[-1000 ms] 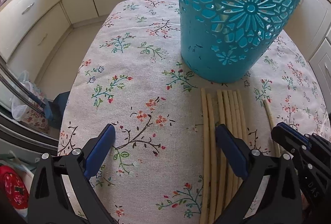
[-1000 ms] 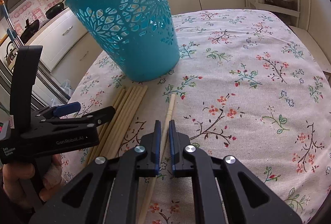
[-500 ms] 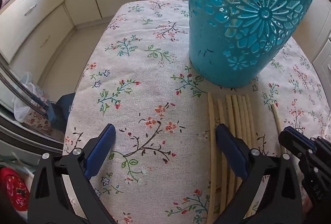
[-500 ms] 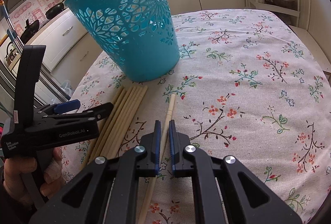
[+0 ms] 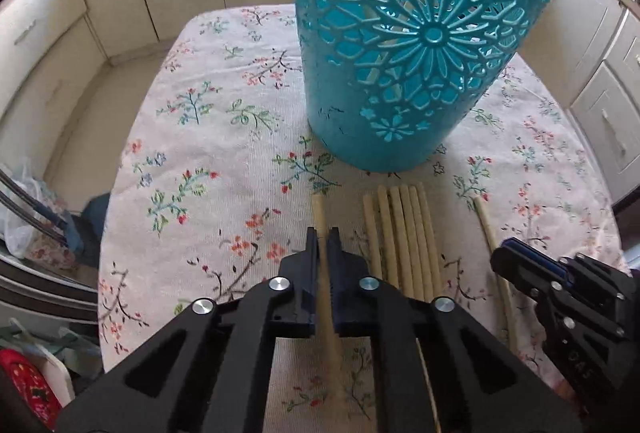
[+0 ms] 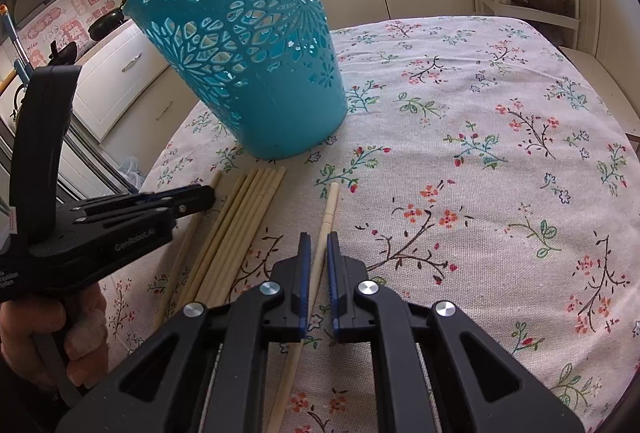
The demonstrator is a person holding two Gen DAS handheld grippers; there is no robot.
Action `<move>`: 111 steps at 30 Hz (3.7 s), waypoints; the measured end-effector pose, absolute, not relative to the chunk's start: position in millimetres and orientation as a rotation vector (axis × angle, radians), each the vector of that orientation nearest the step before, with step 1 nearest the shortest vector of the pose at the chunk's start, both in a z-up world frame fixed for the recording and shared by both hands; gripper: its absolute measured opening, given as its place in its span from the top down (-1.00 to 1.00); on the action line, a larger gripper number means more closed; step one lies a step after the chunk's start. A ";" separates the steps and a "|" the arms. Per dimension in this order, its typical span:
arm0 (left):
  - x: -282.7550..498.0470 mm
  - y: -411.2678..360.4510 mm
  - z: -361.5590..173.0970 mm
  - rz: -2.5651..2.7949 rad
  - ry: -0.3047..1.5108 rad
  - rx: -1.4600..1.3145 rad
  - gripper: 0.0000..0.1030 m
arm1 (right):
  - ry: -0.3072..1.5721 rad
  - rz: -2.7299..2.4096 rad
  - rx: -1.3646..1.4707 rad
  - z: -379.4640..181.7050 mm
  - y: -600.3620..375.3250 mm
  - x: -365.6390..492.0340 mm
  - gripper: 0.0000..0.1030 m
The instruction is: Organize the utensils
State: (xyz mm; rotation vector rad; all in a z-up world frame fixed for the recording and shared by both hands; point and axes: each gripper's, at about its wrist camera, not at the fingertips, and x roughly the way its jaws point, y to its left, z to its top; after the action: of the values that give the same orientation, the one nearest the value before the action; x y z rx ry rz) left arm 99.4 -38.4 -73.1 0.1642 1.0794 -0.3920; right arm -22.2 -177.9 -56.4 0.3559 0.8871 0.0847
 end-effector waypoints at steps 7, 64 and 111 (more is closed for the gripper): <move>67.5 -18.5 -35.7 -0.539 1.067 0.133 0.91 | 0.887 0.089 0.366 -57.5 -178.9 -21.7 0.83; 65.5 16.2 59.3 -0.271 0.442 -0.022 -0.53 | 0.880 0.108 0.327 -56.0 -168.2 -24.2 0.54; 95.6 1.4 -61.0 -0.279 0.813 0.087 -0.81 | 0.462 0.320 0.568 115.0 -195.9 -25.0 0.88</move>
State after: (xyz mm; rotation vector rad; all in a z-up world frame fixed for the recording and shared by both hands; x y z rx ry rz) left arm 95.6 1.4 -61.0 0.0870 0.8128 -0.2791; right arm -25.0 -195.9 115.0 0.5684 0.4624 0.3203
